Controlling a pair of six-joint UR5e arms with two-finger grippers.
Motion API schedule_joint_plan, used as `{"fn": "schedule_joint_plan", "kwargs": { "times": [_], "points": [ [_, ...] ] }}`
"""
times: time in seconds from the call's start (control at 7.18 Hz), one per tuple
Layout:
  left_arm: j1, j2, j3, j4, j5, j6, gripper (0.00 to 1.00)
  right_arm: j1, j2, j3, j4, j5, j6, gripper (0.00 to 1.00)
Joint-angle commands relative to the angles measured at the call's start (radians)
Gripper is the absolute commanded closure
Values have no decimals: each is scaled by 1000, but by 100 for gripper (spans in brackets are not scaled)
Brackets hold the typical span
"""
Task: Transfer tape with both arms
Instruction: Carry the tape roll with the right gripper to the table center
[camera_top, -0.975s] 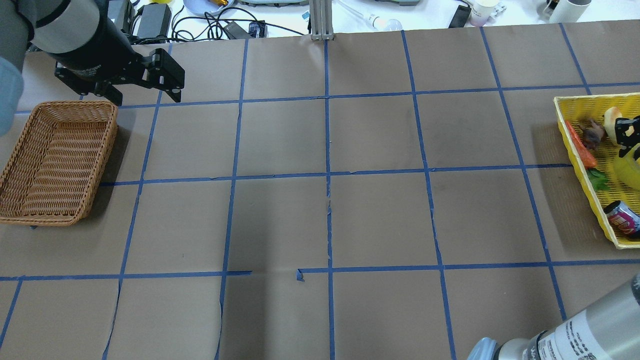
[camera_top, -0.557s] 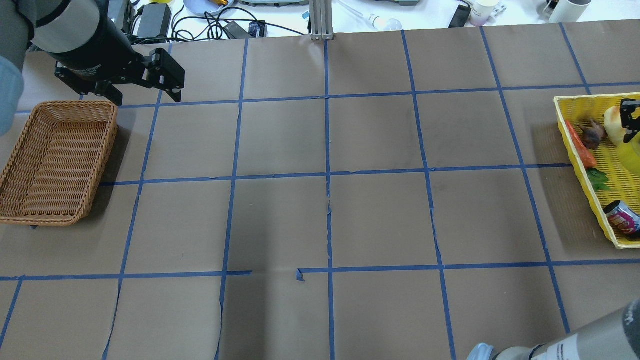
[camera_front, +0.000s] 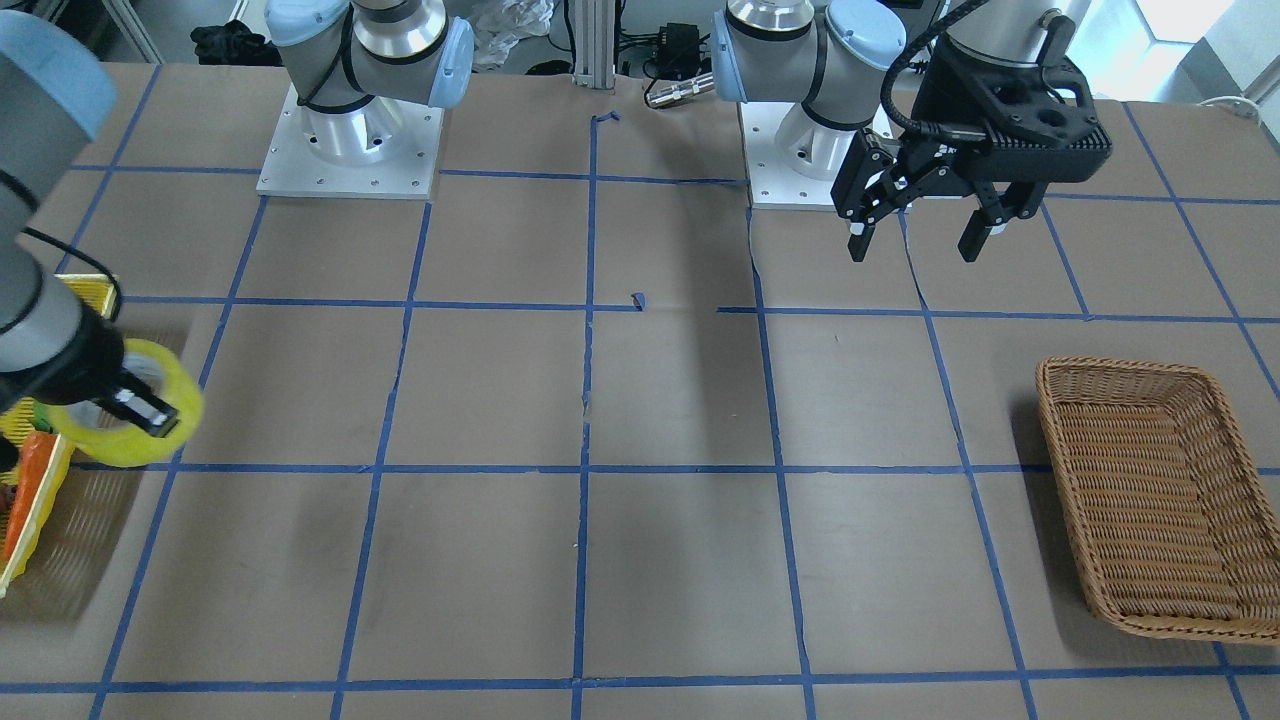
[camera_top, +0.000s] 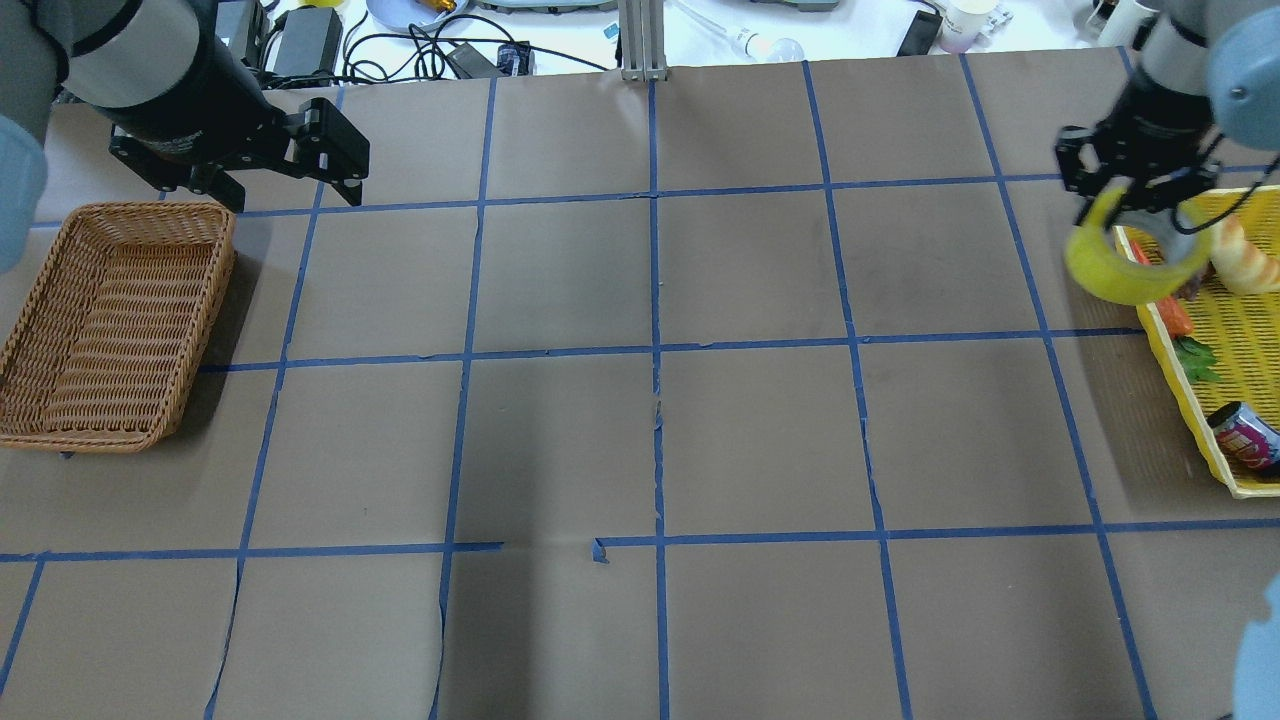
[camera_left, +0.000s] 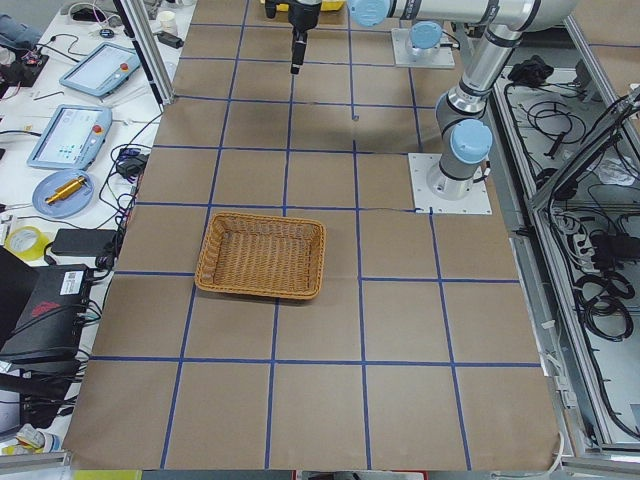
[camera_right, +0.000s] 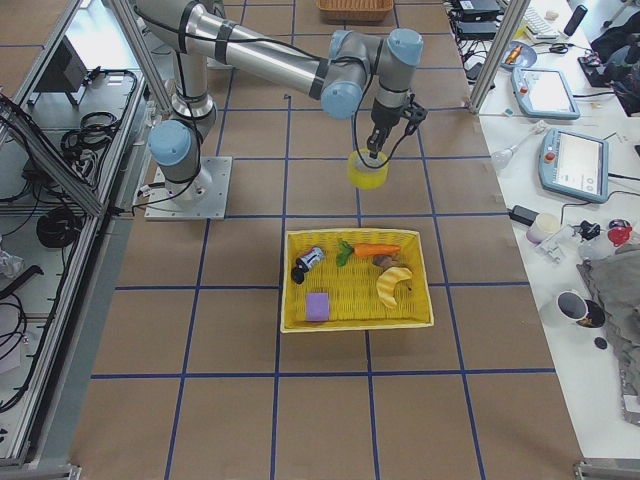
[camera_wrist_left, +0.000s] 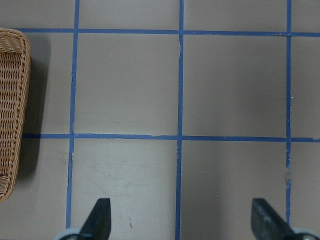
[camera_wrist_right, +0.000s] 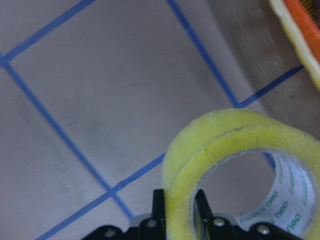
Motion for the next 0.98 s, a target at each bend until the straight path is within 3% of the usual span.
{"fn": "schedule_joint_plan", "kwargs": {
  "times": [0.0, 0.28, 0.56, 0.84],
  "points": [
    [0, 0, -1, 0, 0, 0, 0, 222, 123, -108, -2, 76, 269, 100],
    [0, 0, -1, 0, 0, 1, 0, 386, 290, -223, -82, 85, 488, 100],
    [5, -5, -4, 11, -2, 0, 0, 463, 384, -227, -197, 114, 623, 100],
    [5, 4, -23, 35, 0, 2, 0, 494, 417, -228, -203, 114, 650, 100]
  ]
}}
